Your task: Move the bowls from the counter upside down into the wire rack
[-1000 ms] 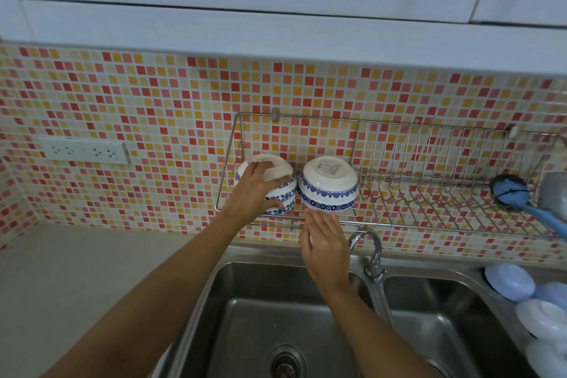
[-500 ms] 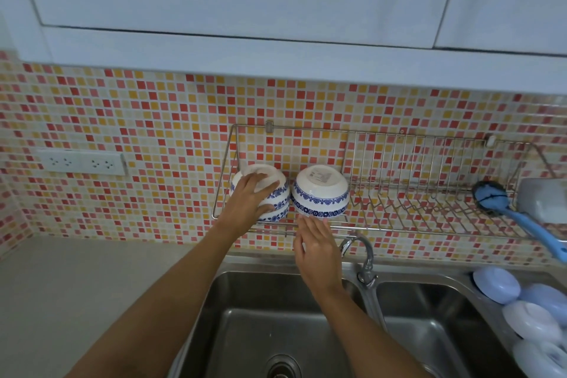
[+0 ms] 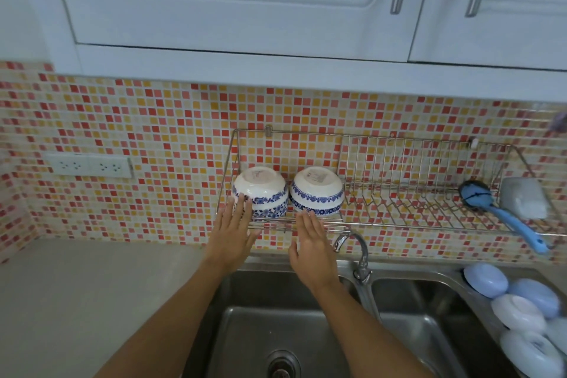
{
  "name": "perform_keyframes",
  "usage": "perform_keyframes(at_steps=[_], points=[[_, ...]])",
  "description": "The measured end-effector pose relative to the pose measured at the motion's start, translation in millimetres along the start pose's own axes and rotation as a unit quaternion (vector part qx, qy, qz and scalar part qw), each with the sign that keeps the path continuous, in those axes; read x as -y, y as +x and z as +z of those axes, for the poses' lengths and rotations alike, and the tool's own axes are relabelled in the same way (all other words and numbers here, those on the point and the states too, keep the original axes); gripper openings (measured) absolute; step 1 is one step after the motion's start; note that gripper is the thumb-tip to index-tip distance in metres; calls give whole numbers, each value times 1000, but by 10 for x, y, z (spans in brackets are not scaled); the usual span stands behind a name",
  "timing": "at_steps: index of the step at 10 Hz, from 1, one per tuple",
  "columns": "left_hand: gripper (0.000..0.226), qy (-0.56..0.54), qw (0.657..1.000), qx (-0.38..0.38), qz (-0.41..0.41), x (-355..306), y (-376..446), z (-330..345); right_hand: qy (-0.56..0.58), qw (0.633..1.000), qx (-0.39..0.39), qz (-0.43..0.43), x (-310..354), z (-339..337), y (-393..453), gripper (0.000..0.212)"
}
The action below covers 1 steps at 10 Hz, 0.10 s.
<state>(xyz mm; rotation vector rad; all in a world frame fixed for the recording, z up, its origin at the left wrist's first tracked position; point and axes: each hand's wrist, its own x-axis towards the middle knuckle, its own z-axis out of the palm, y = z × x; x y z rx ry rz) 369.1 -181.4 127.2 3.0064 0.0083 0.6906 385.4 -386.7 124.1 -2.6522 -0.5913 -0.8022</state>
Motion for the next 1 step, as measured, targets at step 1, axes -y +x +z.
perform_keyframes(at_steps=[1], points=[[70,-35,999,34,-4,-48,-148,-49,16,995,96,26,61,-111,-31,69]])
